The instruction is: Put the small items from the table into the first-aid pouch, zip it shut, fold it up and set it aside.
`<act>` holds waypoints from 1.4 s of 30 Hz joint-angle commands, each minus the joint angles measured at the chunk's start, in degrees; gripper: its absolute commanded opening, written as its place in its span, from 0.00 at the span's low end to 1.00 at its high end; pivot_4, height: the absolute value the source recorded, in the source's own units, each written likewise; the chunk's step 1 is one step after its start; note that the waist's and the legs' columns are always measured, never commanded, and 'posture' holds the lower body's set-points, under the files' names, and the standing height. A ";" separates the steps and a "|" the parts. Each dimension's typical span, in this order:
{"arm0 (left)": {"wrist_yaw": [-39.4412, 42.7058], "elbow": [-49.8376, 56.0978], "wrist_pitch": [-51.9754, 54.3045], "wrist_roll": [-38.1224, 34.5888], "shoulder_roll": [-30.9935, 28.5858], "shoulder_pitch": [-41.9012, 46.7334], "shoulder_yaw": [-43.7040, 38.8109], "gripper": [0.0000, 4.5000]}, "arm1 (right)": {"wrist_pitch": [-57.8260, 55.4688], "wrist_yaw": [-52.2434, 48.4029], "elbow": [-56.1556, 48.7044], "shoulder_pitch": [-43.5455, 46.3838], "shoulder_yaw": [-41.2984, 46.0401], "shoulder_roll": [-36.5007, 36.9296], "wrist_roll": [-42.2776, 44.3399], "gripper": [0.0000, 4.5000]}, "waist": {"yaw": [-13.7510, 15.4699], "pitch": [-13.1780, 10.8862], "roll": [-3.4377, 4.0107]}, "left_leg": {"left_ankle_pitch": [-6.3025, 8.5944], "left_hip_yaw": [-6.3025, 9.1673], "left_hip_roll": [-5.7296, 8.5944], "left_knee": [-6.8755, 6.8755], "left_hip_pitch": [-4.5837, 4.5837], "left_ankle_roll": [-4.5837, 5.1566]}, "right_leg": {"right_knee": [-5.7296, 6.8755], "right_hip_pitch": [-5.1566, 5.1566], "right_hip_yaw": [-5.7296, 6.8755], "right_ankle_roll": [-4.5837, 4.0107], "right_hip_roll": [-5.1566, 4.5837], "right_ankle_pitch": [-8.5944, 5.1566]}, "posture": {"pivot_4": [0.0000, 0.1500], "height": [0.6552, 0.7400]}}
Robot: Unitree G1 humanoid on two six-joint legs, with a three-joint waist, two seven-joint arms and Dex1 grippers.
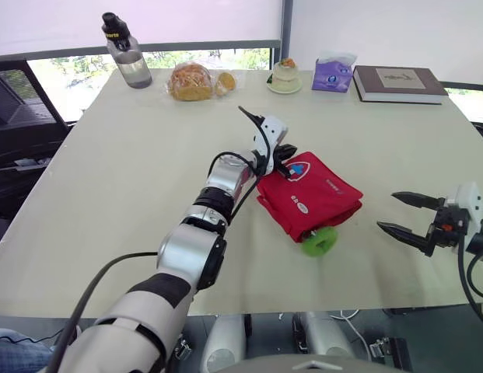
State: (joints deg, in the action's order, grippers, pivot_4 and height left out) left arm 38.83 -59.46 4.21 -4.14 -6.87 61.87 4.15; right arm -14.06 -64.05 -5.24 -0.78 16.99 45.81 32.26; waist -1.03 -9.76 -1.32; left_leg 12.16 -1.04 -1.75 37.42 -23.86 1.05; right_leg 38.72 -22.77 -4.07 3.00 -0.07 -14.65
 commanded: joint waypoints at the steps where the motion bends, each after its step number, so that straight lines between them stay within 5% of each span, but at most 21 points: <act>1: 6.18 7.42 -1.40 -2.82 -2.69 -1.38 -2.10 0.02 | -2.18 1.70 -2.49 1.47 3.38 0.36 2.77 1.00 | -0.17 -0.03 0.00 | 0.00 -0.02 0.00 -0.02 0.00 0.00 | 0.00 -0.02 -0.01 0.00 0.00 0.00 | 1.00 1.00; 10: 23.21 44.54 15.43 -14.50 -18.70 -14.65 -4.51 0.07 | -5.51 3.23 -1.62 7.44 1.71 -0.22 3.64 1.00 | -1.23 -0.10 0.03 | 0.00 -0.05 -0.09 -0.12 -0.22 -0.01 | 0.00 -0.28 -0.05 -0.23 -0.02 0.13 | 1.00 1.00; 13: 26.87 54.42 22.85 -19.34 -24.95 -18.34 -5.31 0.32 | -8.54 4.78 -0.57 11.64 0.20 -1.50 4.47 1.00 | -1.33 -0.13 0.03 | 0.00 -0.02 -0.31 -0.11 -0.20 -0.01 | 0.02 -0.29 -0.09 -0.23 0.00 0.13 | 1.00 1.00; 15: 28.65 59.49 25.82 -20.42 -29.33 -20.12 -5.19 0.63 | -10.97 6.13 0.47 14.90 -1.53 -2.50 4.34 1.00 | -1.28 -0.14 0.03 | 0.00 -0.06 -0.35 -0.06 -0.17 -0.01 | 0.04 -0.29 -0.06 -0.23 0.02 0.12 | 1.00 1.00; 19: 30.22 66.89 30.39 -23.66 -35.39 -22.57 -6.59 0.95 | -16.75 7.02 2.63 20.62 -6.88 -3.05 2.94 1.00 | -1.18 -0.17 0.01 | 0.00 -0.06 -0.36 -0.09 -0.17 -0.01 | 0.04 -0.30 -0.09 -0.27 0.00 0.09 | 1.00 1.00; 28: 28.78 77.79 37.57 -32.87 -40.23 -26.17 -11.02 0.98 | -37.96 8.29 7.83 30.68 -21.84 -3.15 -0.76 1.00 | -1.02 -0.19 0.00 | -0.01 -0.06 -0.37 0.00 -0.65 0.00 | 0.09 -0.71 -0.01 -0.30 0.01 0.09 | 1.00 1.00; 31: 27.07 79.29 38.01 -33.81 -40.43 -26.69 -11.57 1.00 | -43.05 8.59 8.71 31.26 -23.29 -3.48 -0.34 0.83 | -0.98 -0.19 0.00 | -0.01 -0.08 -0.36 0.04 -0.79 0.00 | 0.09 -0.81 0.02 -0.30 0.01 0.09 | 1.00 1.00; 38: 24.77 79.99 38.12 -34.95 -40.94 -27.24 -11.99 1.00 | -53.07 10.34 2.48 30.00 -20.47 -5.48 4.88 0.11 | -1.15 -0.18 0.00 | 0.00 -0.04 -0.37 0.01 -0.79 0.00 | 0.08 -0.81 0.04 -0.29 0.06 0.09 | 1.00 1.00; 40: 24.55 79.33 37.56 -34.58 -40.93 -27.14 -11.63 1.00 | -55.43 12.74 2.08 29.91 -17.52 -7.68 6.57 0.00 | -1.30 -0.18 -0.01 | -0.01 -0.04 -0.37 0.01 -0.79 0.00 | 0.08 -0.81 0.04 -0.29 0.07 0.09 | 1.00 1.00; 42: 24.11 78.67 37.24 -34.51 -40.58 -26.53 -11.48 1.00 | -57.62 17.88 2.98 30.88 -11.65 -12.08 8.37 0.00 | -1.42 -0.19 -0.01 | -0.01 -0.06 -0.37 0.01 -0.78 0.00 | 0.08 -0.82 0.04 -0.29 0.10 0.09 | 1.00 1.00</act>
State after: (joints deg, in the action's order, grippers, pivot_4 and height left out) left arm 63.43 19.03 42.76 -38.44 -47.01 34.56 -6.24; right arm -69.51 -50.62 -1.35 28.99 -0.33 36.98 37.78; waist -2.45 -9.95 -1.33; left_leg 12.15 -1.11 -2.13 37.43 -24.64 1.04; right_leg 38.81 -23.59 -4.04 2.72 0.04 -14.55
